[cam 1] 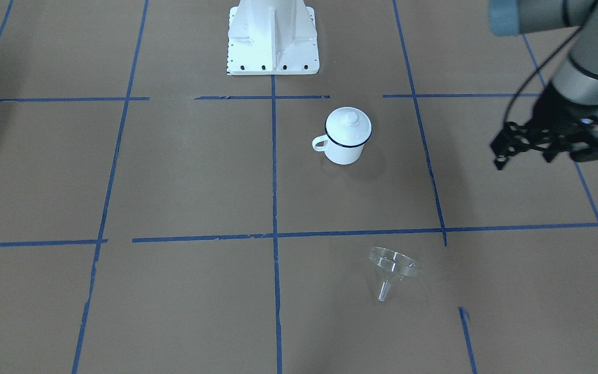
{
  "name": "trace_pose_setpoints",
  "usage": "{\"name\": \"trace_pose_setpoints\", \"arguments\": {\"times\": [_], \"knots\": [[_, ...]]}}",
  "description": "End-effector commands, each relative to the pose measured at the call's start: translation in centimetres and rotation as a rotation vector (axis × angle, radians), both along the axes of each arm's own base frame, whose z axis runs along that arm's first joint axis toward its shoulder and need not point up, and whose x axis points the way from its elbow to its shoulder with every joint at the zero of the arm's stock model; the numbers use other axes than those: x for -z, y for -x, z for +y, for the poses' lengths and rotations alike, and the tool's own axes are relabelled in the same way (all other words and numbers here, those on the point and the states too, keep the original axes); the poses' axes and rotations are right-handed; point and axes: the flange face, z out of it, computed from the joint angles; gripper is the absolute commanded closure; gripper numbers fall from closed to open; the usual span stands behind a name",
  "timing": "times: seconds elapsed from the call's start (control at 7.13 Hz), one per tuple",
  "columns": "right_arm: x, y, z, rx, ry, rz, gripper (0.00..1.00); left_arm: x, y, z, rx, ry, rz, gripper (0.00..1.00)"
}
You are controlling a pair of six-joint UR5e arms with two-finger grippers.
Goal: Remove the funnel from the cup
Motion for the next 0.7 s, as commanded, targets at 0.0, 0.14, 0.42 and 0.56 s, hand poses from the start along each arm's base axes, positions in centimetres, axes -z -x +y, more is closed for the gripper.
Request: {"name": "trace_pose_setpoints", "arguments": {"times": [0.0, 0.14, 0.42, 0.56], "knots": [[0.0, 0.0, 0.0, 0.000, 0.000, 0.000, 0.00, -10.8, 15.1, -2.1, -0.104, -0.057, -0.056, 0.01], [0.0, 0.0, 0.0, 0.000, 0.000, 0.000, 0.00, -16.3, 20.7, -2.0, -0.134, -0.041, -0.067, 0.00], [0.0, 0.0, 0.0, 0.000, 0.000, 0.000, 0.00, -22.1, 23.4, 0.2, -0.144, -0.052, -0.027, 0.00], [-0.1, 0.0, 0.0, 0.000, 0.002, 0.000, 0.00, -22.2, 22.3, 4.2, -0.123, -0.062, -0.014, 0.00]]}}
